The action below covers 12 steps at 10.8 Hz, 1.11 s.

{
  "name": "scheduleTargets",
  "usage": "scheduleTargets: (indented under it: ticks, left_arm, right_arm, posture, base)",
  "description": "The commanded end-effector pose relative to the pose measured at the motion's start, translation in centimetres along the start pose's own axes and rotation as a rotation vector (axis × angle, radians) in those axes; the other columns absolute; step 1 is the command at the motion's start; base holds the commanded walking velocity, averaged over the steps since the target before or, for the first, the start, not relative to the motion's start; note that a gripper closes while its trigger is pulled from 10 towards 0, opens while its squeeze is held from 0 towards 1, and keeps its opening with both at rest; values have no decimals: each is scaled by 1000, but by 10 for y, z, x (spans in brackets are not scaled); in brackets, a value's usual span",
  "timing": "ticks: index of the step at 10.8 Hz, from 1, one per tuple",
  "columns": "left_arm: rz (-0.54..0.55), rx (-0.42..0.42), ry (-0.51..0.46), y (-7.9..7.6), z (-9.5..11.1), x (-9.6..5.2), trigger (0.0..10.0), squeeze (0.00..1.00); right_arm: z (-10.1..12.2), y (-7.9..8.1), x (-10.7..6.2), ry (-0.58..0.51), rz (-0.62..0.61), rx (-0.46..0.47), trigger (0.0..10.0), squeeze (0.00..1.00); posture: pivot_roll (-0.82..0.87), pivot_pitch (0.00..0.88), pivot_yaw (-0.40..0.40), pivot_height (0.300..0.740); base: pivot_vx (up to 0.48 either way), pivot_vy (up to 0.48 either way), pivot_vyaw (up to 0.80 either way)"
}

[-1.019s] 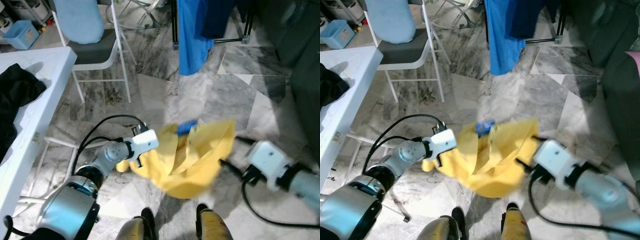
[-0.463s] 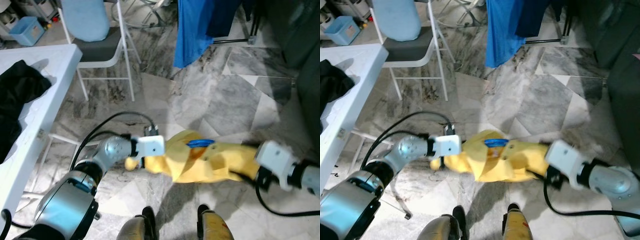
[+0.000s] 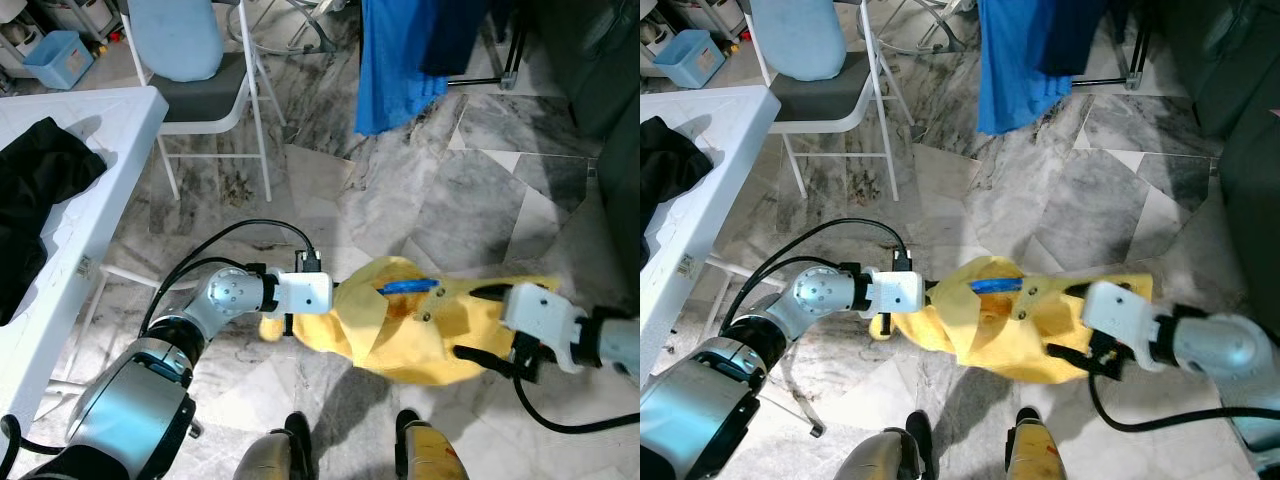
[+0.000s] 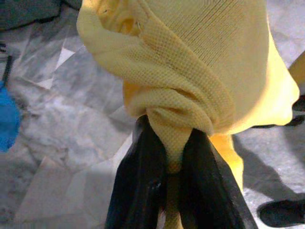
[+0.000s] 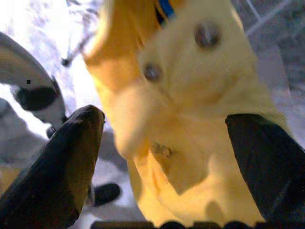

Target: Hang hanger

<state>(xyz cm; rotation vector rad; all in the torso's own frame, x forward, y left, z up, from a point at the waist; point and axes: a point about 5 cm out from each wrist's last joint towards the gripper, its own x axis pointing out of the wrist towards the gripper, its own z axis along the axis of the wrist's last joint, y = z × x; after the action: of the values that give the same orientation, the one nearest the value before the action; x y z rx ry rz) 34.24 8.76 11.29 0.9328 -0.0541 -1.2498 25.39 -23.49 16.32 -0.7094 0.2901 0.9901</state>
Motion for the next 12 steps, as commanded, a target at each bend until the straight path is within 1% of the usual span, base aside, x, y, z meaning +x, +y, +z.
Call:
scheduleTargets:
  ticks: [1, 2, 3, 4, 5, 6, 7, 8, 9, 10, 11, 12]
  left_arm:
    - [-6, -11, 20, -6, -5, -2, 0, 0]
    - [74, -11, 46, -1, -8, -2, 0, 0]
    - [102, -11, 57, 2, -9, -3, 0, 0]
    - [102, 8, 60, 3, -8, -4, 0, 0]
    - [123, 56, 43, 8, -3, -3, 0, 0]
    - [112, 62, 13, 9, 2, 0, 0, 0]
    - [78, 92, -43, 8, 11, 3, 0, 0]
    - [56, 109, -72, 6, 15, 4, 0, 0]
    - [29, 128, -115, 3, 19, 5, 0, 0]
    - [17, 139, -141, 2, 22, 6, 0, 0]
    - [19, 140, -158, 3, 24, 6, 0, 0]
    - [19, 139, -164, 3, 25, 7, 0, 0]
  right_arm:
    - [25, 0, -3, -94, 35, -23, 10000, 494]
    - [32, -1, -10, -118, 44, 3, 10000, 490]
    - [29, -3, -17, -78, 34, -14, 10000, 486]
    - [20, -9, -22, -23, -22, -34, 10000, 482]
    - [13, -15, -22, 19, -75, -65, 10000, 204]
    - [9, -15, -20, 16, -63, -44, 10000, 39]
    - [6, -19, -13, 21, -61, -46, 10000, 0]
    - [5, -20, -10, 21, -56, -51, 9490, 0]
    - [1, -25, -7, 27, -57, -52, 4157, 0]
    - [-1, -27, -5, 29, -38, -45, 0, 0]
    - [-3, -26, -3, 29, -15, -34, 0, 0]
    - [-7, -23, -1, 47, 35, -19, 0, 0]
  posture:
    - [-251, 289, 194, 740]
    - [-253, 291, 194, 740]
    - [-256, 292, 193, 740]
    - [-260, 293, 194, 740]
    - [-259, 294, 196, 740]
    - [-257, 295, 199, 740]
    - [-252, 294, 204, 740]
    - [-247, 295, 206, 740]
    - [-242, 296, 207, 740]
    - [-240, 295, 205, 740]
    - [-239, 296, 204, 740]
    - [-235, 294, 200, 740]
  base:
    - [0, 0, 0]
    - [0, 0, 0]
    - [0, 0, 0]
    - [0, 0, 0]
    - [0, 0, 0]
    - [0, 0, 0]
    - [0, 0, 0]
    - [0, 0, 0]
    - [0, 0, 0]
    - [0, 0, 0]
    - [0, 0, 0]
    - [0, 0, 0]
